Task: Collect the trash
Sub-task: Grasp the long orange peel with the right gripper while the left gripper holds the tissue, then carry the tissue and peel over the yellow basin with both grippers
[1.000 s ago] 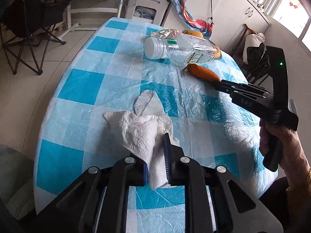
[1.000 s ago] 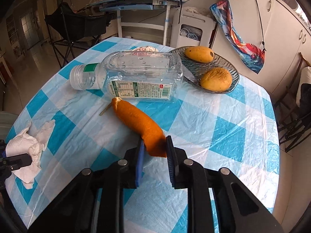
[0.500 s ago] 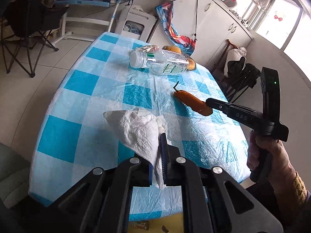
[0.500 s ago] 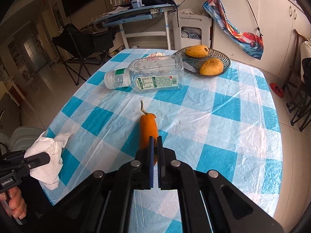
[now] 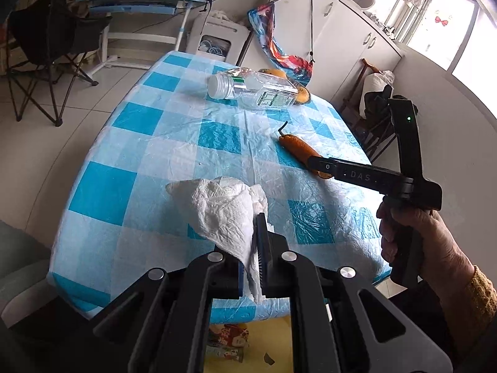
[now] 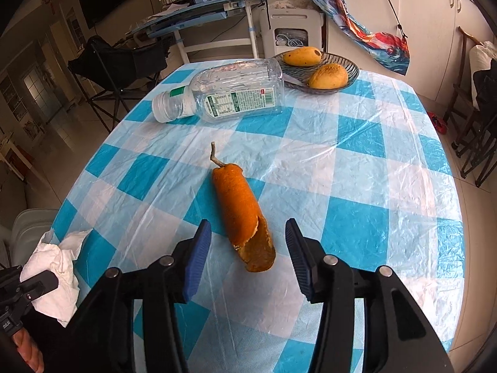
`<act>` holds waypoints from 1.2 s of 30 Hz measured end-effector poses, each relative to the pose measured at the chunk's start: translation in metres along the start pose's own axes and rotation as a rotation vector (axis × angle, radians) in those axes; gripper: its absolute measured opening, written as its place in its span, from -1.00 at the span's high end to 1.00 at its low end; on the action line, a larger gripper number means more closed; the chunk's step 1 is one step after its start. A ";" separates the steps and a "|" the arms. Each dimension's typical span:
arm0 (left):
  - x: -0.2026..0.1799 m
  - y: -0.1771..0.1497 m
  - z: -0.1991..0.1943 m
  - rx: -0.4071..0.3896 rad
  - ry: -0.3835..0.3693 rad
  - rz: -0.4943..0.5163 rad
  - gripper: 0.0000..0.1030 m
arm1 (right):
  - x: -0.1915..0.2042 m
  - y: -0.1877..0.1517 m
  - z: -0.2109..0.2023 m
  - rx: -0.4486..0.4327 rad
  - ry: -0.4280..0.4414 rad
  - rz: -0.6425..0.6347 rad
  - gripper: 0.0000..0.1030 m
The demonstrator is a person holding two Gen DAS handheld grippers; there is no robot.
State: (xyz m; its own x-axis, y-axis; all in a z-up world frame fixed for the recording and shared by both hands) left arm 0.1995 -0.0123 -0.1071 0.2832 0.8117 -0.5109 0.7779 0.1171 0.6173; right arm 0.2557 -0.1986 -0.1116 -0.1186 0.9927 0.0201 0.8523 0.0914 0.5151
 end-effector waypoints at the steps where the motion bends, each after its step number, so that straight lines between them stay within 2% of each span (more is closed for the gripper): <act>1: 0.000 0.001 0.001 -0.001 0.006 0.003 0.85 | 0.001 0.000 0.002 0.003 -0.002 -0.003 0.06; 14: -0.002 0.008 0.013 0.008 0.058 0.059 0.85 | 0.009 0.002 0.006 -0.018 -0.027 -0.052 0.06; 16: -0.002 0.009 0.014 0.009 0.054 0.055 0.85 | 0.011 0.002 0.006 -0.019 -0.038 -0.076 0.38; 18: -0.003 0.010 0.013 0.006 0.039 0.052 0.85 | 0.015 0.001 0.004 -0.021 -0.035 -0.100 0.55; 23: -0.007 0.010 0.003 -0.016 -0.027 0.022 0.85 | 0.023 -0.008 -0.012 -0.031 -0.007 -0.138 0.63; 29: -0.009 0.000 -0.014 -0.038 -0.071 -0.017 0.85 | 0.041 -0.038 -0.048 -0.049 0.079 -0.156 0.64; 36: -0.024 -0.031 -0.035 -0.016 -0.081 0.010 0.85 | 0.073 -0.102 -0.095 -0.047 0.158 -0.231 0.64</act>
State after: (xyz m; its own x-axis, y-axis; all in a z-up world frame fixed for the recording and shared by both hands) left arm 0.1491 -0.0155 -0.0928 0.3358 0.7639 -0.5510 0.7662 0.1187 0.6315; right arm 0.1116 -0.1426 -0.0810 -0.3880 0.9212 0.0288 0.7694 0.3066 0.5604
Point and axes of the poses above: each gripper's, at about its wrist camera, not at the fingertips, and z roughly the way its jaws point, x to its left, y to its top, the point moved 5 cm from there along z, roughly the way its jaws point, and after that the axes turned 14 degrees about -y, right-handed, at the moved point
